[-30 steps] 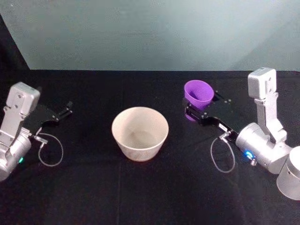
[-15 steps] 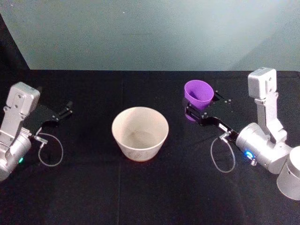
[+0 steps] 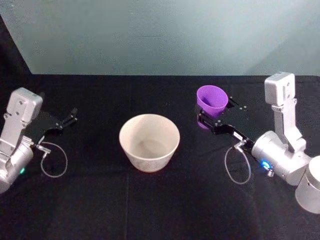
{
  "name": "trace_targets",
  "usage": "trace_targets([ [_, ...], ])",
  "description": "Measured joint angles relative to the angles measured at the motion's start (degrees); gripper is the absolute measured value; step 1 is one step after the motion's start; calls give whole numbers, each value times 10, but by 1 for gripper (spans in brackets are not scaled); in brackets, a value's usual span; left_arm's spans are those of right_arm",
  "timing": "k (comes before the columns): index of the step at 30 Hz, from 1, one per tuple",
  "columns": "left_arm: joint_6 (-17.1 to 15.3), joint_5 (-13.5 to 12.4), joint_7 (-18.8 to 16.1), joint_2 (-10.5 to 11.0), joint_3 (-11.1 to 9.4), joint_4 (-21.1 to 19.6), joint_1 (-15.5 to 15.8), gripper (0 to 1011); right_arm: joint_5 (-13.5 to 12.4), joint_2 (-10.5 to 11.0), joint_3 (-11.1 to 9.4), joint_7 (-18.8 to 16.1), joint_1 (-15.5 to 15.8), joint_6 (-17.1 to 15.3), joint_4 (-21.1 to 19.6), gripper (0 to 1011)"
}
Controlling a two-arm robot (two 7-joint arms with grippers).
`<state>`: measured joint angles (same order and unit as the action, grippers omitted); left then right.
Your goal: Pick up the cup and pour the mung beans from the cup into the bowl.
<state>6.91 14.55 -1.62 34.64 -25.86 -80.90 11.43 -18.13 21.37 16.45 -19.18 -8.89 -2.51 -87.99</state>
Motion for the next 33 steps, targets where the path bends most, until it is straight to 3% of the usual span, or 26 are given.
trace_targets([
  [33,0,0,0,0,0,0,0,1000,0,0,0,0,0,0,0,722],
])
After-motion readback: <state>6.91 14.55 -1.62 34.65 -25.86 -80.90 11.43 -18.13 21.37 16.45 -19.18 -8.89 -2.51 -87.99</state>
